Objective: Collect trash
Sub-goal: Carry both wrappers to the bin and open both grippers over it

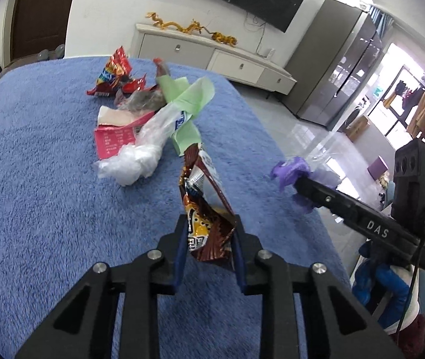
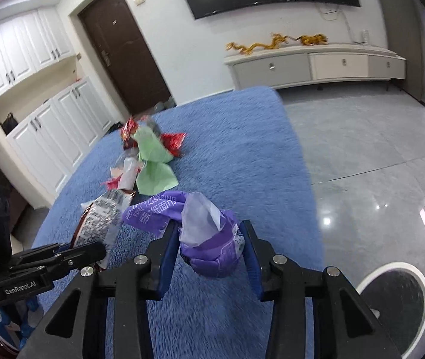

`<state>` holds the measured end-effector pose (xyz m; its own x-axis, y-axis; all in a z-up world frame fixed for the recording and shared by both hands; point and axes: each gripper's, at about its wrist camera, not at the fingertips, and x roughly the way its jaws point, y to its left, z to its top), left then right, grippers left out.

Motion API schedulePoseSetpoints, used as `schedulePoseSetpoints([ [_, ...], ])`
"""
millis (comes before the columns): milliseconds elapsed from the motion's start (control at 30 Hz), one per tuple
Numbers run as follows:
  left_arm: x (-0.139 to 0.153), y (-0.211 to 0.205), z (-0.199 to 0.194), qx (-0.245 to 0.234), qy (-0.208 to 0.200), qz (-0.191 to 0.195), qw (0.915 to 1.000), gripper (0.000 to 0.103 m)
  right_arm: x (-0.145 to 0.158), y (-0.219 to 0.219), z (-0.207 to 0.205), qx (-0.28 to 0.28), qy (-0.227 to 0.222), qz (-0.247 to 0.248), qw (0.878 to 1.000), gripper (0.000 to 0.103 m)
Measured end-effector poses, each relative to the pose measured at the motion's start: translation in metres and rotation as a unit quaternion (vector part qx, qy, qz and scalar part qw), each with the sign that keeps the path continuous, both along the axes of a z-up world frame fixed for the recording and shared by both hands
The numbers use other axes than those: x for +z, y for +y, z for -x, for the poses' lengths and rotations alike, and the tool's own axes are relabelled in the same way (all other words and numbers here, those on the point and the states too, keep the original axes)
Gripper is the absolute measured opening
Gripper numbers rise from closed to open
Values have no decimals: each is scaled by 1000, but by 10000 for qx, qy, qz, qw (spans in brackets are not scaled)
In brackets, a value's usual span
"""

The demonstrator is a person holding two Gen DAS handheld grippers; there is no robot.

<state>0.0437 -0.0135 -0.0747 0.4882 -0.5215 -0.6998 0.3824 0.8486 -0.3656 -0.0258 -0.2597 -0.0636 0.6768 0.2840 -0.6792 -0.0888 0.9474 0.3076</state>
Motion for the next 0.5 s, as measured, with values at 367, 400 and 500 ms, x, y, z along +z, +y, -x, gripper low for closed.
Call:
schedulePoseSetpoints([
  [367, 33, -24, 29, -502, -352, 132, 9980, 25, 18, -62, 52, -1076, -180, -125, 9940, 38],
  [400, 33, -28, 30, -580, -356, 135, 9976, 25, 17, -70, 57, -1204, -160, -122, 9925, 38],
  [500, 37, -51, 33, -927, -373, 137, 9949, 25, 14, -91, 69, -1545, -78, -79, 9879, 38],
])
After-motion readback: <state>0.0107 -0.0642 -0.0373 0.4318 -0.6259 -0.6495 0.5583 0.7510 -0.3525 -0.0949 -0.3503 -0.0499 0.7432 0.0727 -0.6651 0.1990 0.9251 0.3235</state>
